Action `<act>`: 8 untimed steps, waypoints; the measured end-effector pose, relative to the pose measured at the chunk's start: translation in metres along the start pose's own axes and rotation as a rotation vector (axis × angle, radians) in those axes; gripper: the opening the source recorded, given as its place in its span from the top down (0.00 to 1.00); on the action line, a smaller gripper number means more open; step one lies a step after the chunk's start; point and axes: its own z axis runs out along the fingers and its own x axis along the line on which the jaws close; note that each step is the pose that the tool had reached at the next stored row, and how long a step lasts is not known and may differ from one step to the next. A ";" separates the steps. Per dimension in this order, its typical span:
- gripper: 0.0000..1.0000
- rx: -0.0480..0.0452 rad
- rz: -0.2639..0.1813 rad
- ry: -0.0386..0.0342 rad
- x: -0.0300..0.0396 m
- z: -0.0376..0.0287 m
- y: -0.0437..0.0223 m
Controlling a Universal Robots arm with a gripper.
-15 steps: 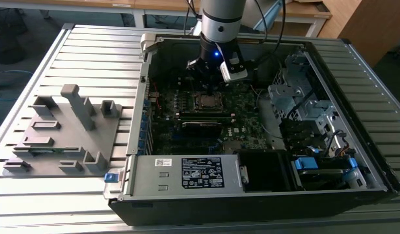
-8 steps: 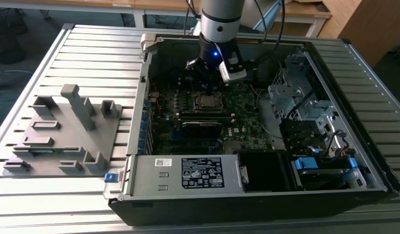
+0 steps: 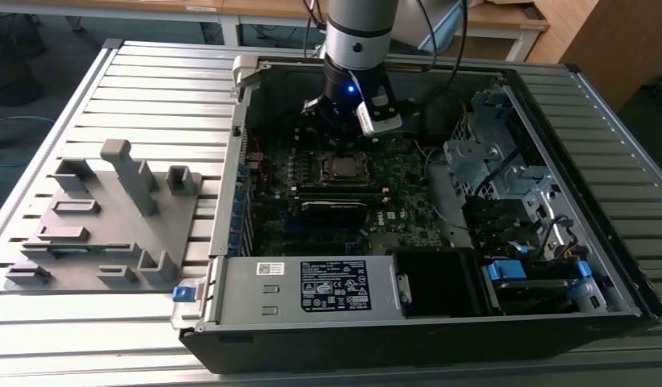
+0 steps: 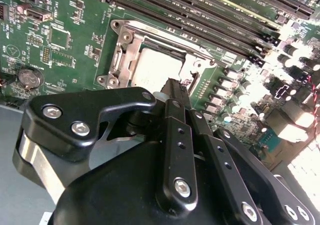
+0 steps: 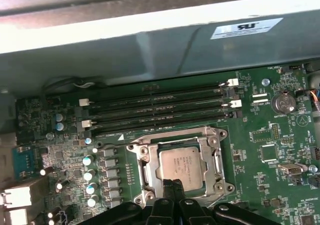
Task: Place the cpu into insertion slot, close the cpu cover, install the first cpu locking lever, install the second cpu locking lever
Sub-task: 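Install the first cpu locking lever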
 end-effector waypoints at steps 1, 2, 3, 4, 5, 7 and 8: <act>0.90 -0.0006 0.000 0.0000 0.0011 0.0000 -0.0002; 0.90 -0.0012 0.000 0.0001 0.0022 0.0001 -0.0003; 0.90 -0.0018 0.000 0.0001 0.0033 0.0001 -0.0005; 0.90 -0.0024 0.000 0.0002 0.0044 0.0001 -0.0007; 0.90 -0.0031 0.000 0.0003 0.0055 0.0001 -0.0008; 0.90 -0.0041 0.000 0.0003 0.0073 0.0001 -0.0011; 0.90 -0.0042 0.000 0.0003 0.0076 0.0001 -0.0011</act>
